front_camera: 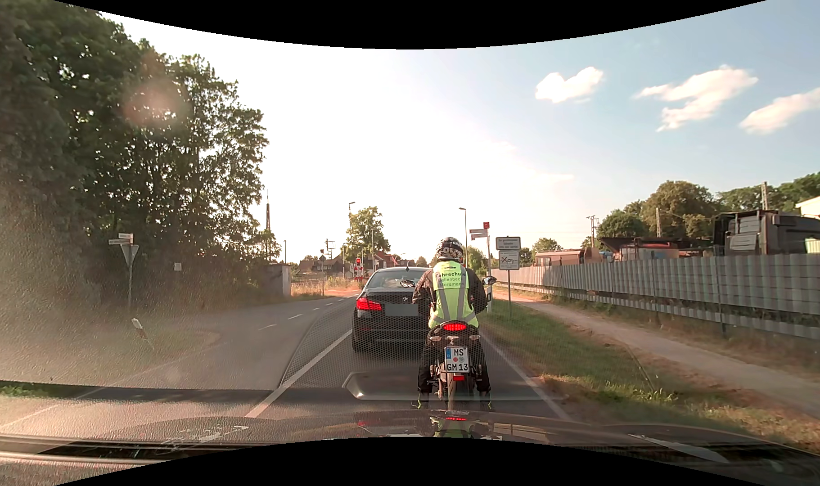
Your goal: Follow the waypoints while adhering to traffic rules and regulations
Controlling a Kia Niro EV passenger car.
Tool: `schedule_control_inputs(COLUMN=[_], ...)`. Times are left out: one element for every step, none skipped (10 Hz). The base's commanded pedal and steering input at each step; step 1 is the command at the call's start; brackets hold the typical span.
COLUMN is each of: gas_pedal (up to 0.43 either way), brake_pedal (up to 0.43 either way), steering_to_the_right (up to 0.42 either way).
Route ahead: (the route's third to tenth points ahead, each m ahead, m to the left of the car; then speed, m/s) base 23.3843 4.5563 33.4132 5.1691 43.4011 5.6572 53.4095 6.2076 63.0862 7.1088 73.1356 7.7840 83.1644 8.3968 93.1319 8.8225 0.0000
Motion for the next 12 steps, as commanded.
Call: schedule_control_inputs(gas_pedal=[0.0,0.0,0.0,0.0,0.0,0.0,0.0,0.0,0.0,0.0,0.0,0.0], brake_pedal=[0.0,0.0,0.0,0.0,0.0,0.0,0.0,0.0,0.0,0.0,0.0,0.0], steering_to_the_right=[0.006,0.006,0.006,0.006,0.006,0.006,0.006,0.006,0.006,0.006,0.006,0.006])
